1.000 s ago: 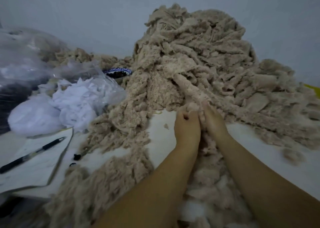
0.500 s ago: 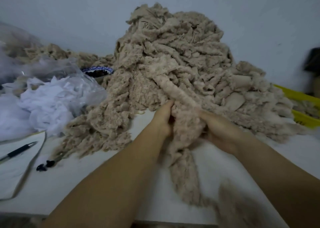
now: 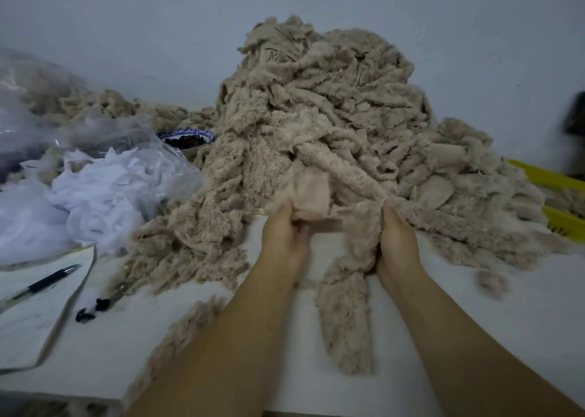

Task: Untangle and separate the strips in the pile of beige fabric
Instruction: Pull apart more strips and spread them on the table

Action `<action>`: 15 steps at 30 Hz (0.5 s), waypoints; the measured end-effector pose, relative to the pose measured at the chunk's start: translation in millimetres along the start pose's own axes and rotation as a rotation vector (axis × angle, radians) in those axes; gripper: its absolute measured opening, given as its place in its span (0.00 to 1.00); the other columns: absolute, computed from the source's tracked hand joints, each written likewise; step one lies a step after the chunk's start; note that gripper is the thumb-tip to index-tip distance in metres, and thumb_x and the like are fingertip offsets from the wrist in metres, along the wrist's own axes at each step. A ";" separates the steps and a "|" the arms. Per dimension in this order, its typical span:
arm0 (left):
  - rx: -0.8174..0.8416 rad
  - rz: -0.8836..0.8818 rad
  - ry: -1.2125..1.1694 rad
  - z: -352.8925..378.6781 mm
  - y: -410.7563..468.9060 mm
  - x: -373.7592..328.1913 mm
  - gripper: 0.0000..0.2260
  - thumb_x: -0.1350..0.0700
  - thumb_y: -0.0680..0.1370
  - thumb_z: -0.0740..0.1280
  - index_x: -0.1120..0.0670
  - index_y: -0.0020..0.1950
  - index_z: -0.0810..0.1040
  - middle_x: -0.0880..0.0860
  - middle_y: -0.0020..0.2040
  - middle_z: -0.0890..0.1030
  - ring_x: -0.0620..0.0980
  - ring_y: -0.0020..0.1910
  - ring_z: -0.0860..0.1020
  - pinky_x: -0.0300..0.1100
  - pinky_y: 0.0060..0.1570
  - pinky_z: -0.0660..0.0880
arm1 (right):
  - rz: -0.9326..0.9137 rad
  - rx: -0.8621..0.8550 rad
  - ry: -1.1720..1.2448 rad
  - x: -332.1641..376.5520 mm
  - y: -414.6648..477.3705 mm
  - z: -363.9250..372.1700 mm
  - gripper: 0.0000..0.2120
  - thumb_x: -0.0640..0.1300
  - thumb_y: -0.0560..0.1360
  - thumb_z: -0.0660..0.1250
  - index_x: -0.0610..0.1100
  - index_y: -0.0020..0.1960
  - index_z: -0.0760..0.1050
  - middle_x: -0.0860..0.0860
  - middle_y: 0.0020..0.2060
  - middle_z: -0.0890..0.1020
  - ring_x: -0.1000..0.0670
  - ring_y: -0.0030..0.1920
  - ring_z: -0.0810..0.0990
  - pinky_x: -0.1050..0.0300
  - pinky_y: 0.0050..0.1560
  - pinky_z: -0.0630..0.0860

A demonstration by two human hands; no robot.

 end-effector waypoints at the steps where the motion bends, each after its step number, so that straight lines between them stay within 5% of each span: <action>1: 0.024 -0.044 -0.214 -1.6 1.8 -6.9 0.11 0.56 0.85 0.57 0.58 0.53 0.79 0.56 0.42 0.83 0.48 0.36 0.82 0.40 0.33 0.80 | 0.011 -0.014 0.047 1.3 1.1 -2.9 0.17 0.54 0.83 0.58 0.47 0.66 0.77 0.50 0.56 0.84 0.48 0.57 0.83 0.47 0.61 0.78; 5: 0.077 -0.034 -0.370 -16.5 -1.6 -28.1 0.11 0.57 0.85 0.54 0.55 0.55 0.76 0.50 0.26 0.73 0.43 0.20 0.68 0.34 0.18 0.64 | 0.060 0.001 0.193 0.8 2.3 -4.5 0.16 0.54 0.83 0.59 0.46 0.63 0.78 0.50 0.52 0.86 0.50 0.53 0.85 0.52 0.52 0.81; 8: 0.060 0.016 -0.419 -27.4 0.1 -38.6 0.12 0.57 0.85 0.53 0.51 0.46 0.71 0.48 0.25 0.67 0.42 0.19 0.60 0.34 0.20 0.54 | 0.146 0.035 0.270 3.0 -1.2 -5.7 0.15 0.57 0.83 0.58 0.49 0.55 0.78 0.51 0.33 0.84 0.53 0.29 0.81 0.61 0.30 0.75; 11: 0.012 0.097 -0.440 -34.6 3.2 -52.0 0.14 0.58 0.85 0.53 0.50 0.40 0.69 0.47 0.22 0.67 0.42 0.17 0.60 0.34 0.17 0.54 | 0.198 0.070 0.411 13.2 -0.7 -13.5 0.15 0.58 0.83 0.57 0.49 0.48 0.75 0.53 0.19 0.71 0.57 0.17 0.63 0.65 0.16 0.60; 15: -0.146 0.245 0.004 -35.3 0.8 -59.7 0.14 0.53 0.86 0.55 0.54 0.46 0.76 0.49 0.23 0.73 0.44 0.17 0.68 0.31 0.16 0.61 | 0.110 0.070 0.467 26.4 -3.1 -21.8 0.17 0.56 0.84 0.57 0.49 0.44 0.77 0.54 0.20 0.72 0.57 0.17 0.67 0.67 0.17 0.64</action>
Point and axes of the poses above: each hand's wrist, its own y-axis towards the middle knuckle, its own z-axis out of the palm, x = y × z, the point moved 4 cm from there along y, towards the middle knuckle
